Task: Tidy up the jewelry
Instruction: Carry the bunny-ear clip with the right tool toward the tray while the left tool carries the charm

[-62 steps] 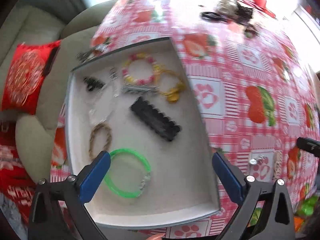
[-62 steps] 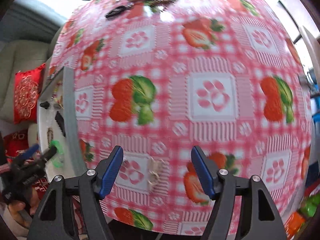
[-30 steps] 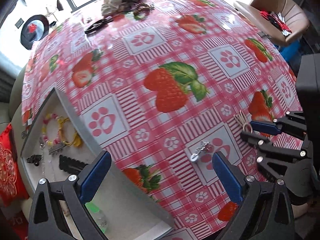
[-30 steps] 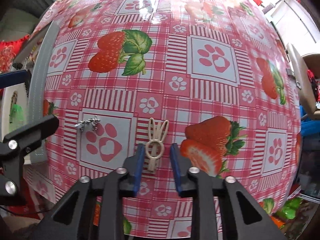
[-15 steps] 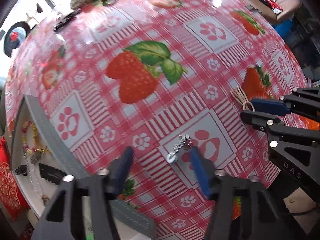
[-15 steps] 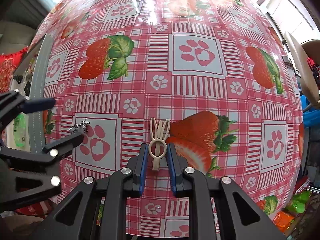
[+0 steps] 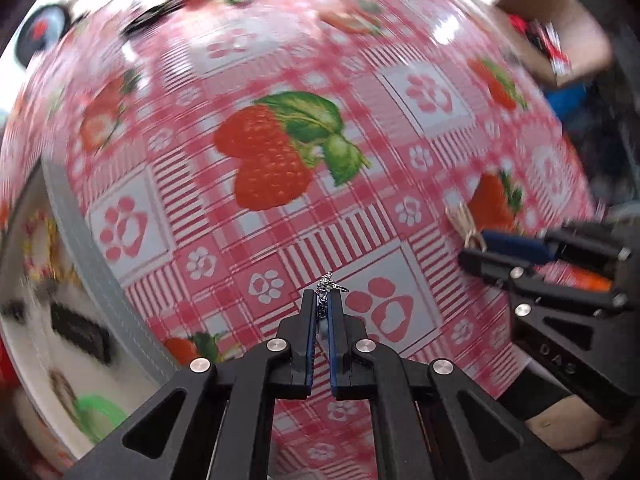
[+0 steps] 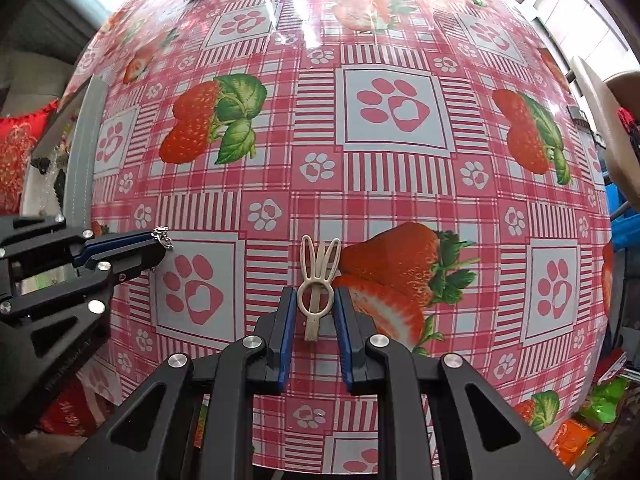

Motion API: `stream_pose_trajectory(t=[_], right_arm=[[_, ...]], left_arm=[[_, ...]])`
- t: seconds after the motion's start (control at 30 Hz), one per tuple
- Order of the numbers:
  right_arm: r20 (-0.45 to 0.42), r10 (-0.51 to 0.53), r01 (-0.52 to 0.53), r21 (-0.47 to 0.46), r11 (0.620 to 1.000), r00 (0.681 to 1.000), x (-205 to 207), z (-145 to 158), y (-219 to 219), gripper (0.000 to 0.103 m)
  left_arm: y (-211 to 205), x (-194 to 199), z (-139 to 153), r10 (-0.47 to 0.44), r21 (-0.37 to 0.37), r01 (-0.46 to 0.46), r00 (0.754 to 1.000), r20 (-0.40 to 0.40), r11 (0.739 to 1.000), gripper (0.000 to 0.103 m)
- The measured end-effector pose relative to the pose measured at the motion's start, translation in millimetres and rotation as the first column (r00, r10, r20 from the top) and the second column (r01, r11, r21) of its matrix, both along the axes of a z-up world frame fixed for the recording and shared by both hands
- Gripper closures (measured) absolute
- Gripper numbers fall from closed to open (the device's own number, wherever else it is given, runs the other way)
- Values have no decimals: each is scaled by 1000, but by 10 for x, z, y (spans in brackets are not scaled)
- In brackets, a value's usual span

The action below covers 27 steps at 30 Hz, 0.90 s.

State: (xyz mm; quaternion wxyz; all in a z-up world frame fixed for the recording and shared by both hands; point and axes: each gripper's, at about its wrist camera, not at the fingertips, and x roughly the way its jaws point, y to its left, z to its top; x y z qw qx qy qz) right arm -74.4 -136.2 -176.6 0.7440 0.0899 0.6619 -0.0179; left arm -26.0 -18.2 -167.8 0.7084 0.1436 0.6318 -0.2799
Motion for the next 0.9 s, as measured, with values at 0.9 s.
stream_pose_trajectory(t=[0.9], right_arm=[[45,184,-188,115,975,982,499,670,498,82]], left_arm=[[1292,-117,626,441,-57,-439,897,20,897,92]])
